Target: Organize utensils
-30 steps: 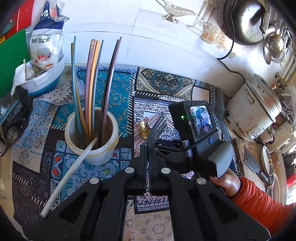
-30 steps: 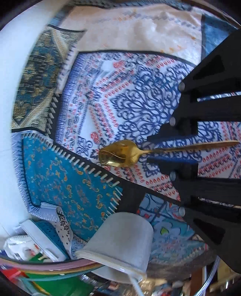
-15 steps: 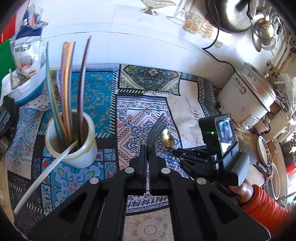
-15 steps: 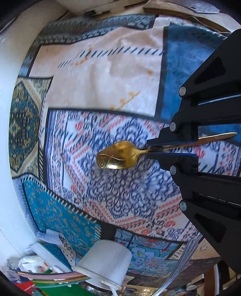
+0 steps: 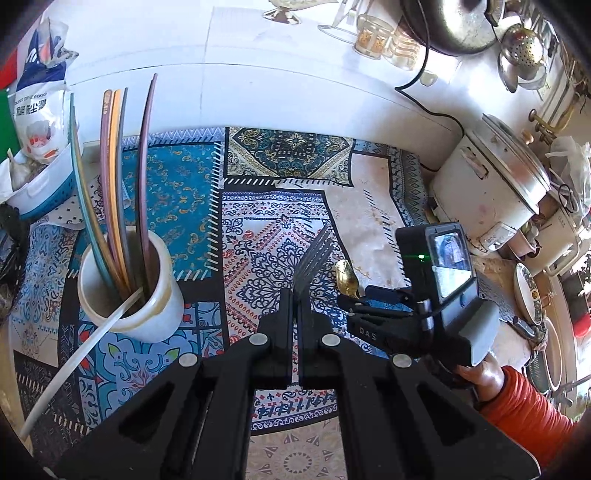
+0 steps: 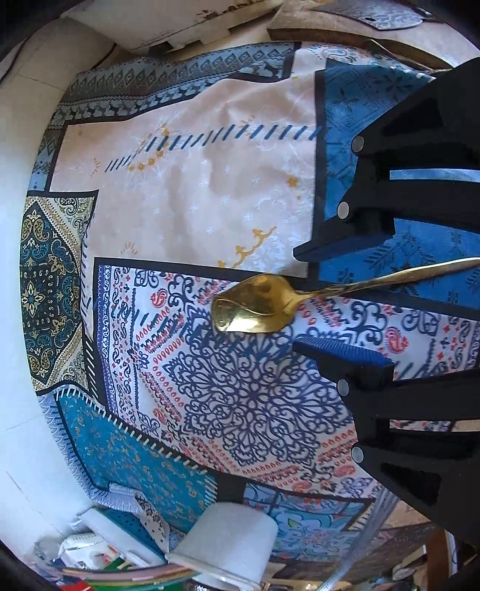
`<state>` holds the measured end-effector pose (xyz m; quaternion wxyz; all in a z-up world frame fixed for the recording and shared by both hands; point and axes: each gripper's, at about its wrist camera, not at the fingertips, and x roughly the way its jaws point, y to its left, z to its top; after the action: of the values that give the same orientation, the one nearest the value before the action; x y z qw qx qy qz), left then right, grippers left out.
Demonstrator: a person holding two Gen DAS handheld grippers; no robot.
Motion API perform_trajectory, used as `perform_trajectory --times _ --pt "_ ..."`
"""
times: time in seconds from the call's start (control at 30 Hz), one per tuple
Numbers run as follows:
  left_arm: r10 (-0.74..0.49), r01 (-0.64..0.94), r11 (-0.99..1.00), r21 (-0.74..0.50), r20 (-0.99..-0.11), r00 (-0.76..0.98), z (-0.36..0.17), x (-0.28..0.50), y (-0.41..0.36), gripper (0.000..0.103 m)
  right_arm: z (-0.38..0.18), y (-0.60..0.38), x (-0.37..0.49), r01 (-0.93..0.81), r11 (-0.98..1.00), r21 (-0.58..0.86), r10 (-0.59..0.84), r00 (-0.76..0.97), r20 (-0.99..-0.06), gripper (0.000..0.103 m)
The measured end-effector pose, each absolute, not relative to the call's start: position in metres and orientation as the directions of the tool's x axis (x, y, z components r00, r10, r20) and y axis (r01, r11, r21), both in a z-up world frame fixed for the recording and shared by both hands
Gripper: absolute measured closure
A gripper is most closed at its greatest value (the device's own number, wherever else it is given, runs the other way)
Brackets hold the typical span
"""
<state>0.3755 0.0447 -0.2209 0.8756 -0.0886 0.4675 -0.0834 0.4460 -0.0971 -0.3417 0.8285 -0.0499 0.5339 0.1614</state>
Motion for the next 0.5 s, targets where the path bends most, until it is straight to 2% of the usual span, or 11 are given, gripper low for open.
perform_trajectory --times 0.23,0.33,0.4,0.5 --pt "-0.214 0.036 0.971 -0.235 -0.799 0.561 -0.219 0.375 0.055 0.103 -0.344 -0.078 0.457 -0.360 0.930 0.080 0.239 0.421 -0.875 0.058" --pt "-0.214 0.027 0.970 -0.241 -0.798 0.563 -0.219 0.375 0.056 0.103 -0.346 -0.080 0.456 -0.363 0.927 0.093 0.254 0.428 -0.867 0.061" --pt "-0.212 0.024 0.970 -0.241 -0.797 0.565 -0.219 0.374 0.057 0.103 -0.344 -0.086 0.455 -0.358 0.926 0.124 0.276 0.413 -0.868 0.072" --pt "-0.214 0.028 0.970 -0.242 -0.796 0.567 -0.217 0.374 0.055 0.103 -0.342 -0.090 0.453 -0.354 0.926 0.135 0.280 0.402 -0.871 0.072"
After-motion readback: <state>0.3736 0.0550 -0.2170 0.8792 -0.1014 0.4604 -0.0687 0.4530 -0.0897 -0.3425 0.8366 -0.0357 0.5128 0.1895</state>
